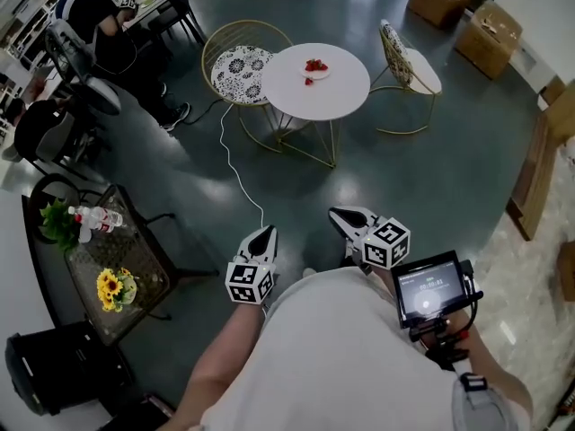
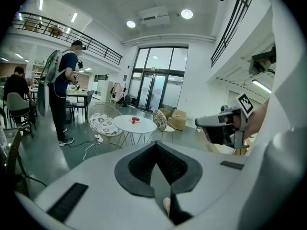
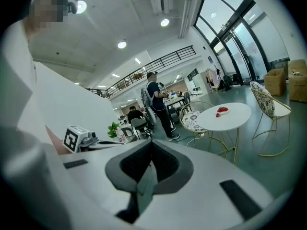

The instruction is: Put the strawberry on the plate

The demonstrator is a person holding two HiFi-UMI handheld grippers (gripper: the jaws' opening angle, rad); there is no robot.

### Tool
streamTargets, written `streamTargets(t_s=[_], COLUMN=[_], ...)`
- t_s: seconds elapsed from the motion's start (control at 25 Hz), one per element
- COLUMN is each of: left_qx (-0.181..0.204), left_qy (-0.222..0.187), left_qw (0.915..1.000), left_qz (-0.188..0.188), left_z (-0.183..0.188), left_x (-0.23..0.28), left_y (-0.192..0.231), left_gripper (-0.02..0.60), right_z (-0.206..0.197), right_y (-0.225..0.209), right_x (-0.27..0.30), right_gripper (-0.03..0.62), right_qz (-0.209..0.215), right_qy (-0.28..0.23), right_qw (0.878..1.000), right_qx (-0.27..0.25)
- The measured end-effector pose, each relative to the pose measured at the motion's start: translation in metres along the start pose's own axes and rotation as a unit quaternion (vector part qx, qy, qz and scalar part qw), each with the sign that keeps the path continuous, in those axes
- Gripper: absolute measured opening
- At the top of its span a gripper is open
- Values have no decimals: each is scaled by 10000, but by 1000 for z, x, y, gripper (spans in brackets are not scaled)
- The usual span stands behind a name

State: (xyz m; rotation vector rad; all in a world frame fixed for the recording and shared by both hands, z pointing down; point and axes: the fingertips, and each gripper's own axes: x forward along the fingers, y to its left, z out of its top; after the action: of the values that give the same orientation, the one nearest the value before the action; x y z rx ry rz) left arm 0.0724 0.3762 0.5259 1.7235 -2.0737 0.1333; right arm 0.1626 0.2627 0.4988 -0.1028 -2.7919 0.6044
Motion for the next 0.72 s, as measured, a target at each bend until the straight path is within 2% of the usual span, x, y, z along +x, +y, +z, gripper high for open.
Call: streamTargets(t_s=[0.32,0.72], left_qx=[34,-24], left_qy=[33,187], left_qw=[10000,9998], left_qz=[-19,61], left_z=[-1,-13], left_x=[5,7], left_y=[-2,-11], left_gripper=[6,6], right_z=[-4,-15], right_y=[-6,-11], right_x=[-9,-13], right_gripper=[6,6], right_qz=[-133,-70], right_qy=[7,122], right_qw=[9999,9997], right_qx=[40,199])
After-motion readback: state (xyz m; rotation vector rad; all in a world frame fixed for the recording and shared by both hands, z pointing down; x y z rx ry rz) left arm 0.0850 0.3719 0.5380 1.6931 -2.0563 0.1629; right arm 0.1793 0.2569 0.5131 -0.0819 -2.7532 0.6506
